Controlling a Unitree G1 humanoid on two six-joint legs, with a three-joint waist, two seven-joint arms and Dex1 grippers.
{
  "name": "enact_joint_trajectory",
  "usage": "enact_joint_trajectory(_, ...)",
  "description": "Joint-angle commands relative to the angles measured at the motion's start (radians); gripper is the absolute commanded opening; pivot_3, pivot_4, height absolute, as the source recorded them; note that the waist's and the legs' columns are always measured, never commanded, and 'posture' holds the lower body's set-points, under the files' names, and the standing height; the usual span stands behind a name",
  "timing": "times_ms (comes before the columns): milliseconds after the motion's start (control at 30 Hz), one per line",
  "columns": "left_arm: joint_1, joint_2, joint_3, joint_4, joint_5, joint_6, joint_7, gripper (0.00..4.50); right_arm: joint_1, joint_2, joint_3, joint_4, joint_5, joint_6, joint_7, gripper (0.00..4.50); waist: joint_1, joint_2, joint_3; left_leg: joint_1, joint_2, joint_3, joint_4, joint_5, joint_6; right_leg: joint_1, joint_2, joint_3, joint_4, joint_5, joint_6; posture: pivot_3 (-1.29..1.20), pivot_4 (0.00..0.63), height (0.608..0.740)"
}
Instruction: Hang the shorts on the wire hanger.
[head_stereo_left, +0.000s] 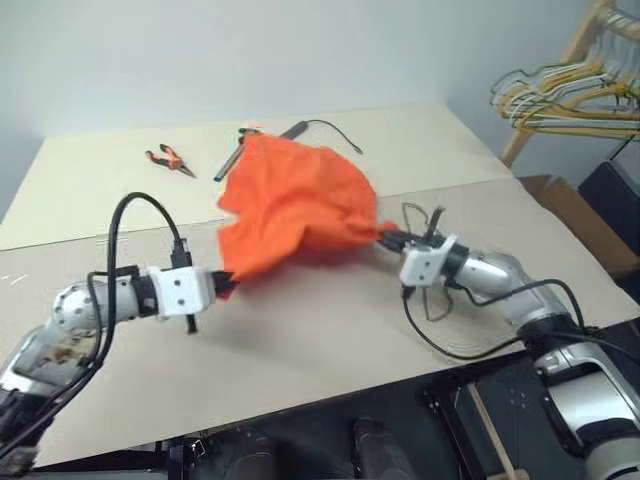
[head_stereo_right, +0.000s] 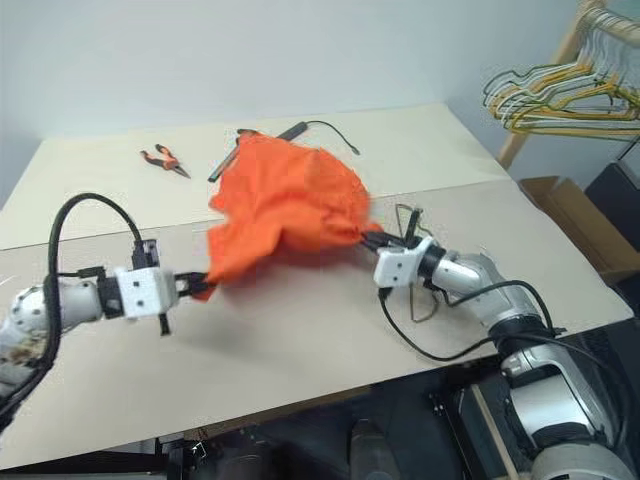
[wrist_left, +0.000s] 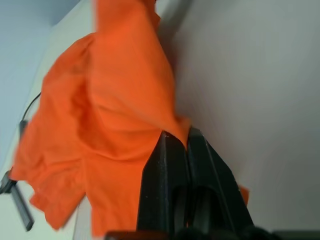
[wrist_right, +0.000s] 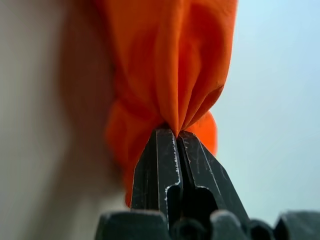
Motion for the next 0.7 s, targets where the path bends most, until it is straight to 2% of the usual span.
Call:
enact_joint_trajectory(33,0.145,0.08,0.155,-0.13,-0.087,0.127,-0.136,0.02,0.005,-0.036,0.016,-0.06,0.062,-0.028,0.155,0.0,0.008,0.001,0.003,0.008,0.0,0.0,0.0,-0.001,0.001,0.009,0.0,0.0,0.0,0.0,0.0,0.01,0.091,0.74)
enact_joint_trajectory(100,0.261,0.118,0.239,-0.17,-0.083,0.163,-0.238,0.02,0.025,-0.055,0.026,-0.089,0.047,-0.031,0.209,0.0,0.021,0.001,0.003,0.017,0.002,0.002,0.0,-0.001,0.001,0.016,0.001,0.0,0.001,-0.005,0.0,0.01,0.092,0.74)
enact_joint_trajectory(233,0.403,0.123,0.327,-0.208,0.004,0.157,-0.334,0.02,0.074,-0.096,0.024,-0.15,0.007,-0.037,0.259,0.0,0.048,0.001,0.003,0.018,0.001,0.011,0.004,0.001,-0.001,0.011,0.001,0.004,0.014,-0.009,0.0,0.0,0.095,0.74)
enact_joint_trajectory(400,0.462,0.089,0.327,-0.31,0.023,0.223,-0.338,0.02,0.167,-0.162,-0.004,-0.257,-0.013,-0.02,0.279,0.0,0.076,0.001,0.003,0.02,0.002,0.014,0.004,0.001,-0.001,0.01,0.002,0.005,0.016,-0.009,-0.007,-0.02,0.1,0.74)
enact_joint_trajectory(567,0.492,0.058,0.307,-0.404,0.0,0.284,-0.351,0.02,0.27,-0.222,-0.031,-0.374,0.013,0.017,0.294,0.0,0.078,0.001,0.003,0.018,0.001,0.015,0.003,0.0,-0.001,0.009,0.001,0.006,0.015,-0.009,-0.007,-0.04,0.102,0.74)
enact_joint_trajectory(700,0.518,0.05,0.321,-0.433,-0.043,0.322,-0.401,0.89,0.345,-0.262,-0.05,-0.452,0.038,0.056,0.312,1.0,0.076,0.0,0.003,0.019,0.002,0.016,0.004,0.0,-0.001,0.009,0.002,0.006,0.016,-0.013,-0.007,-0.05,0.1,0.74)
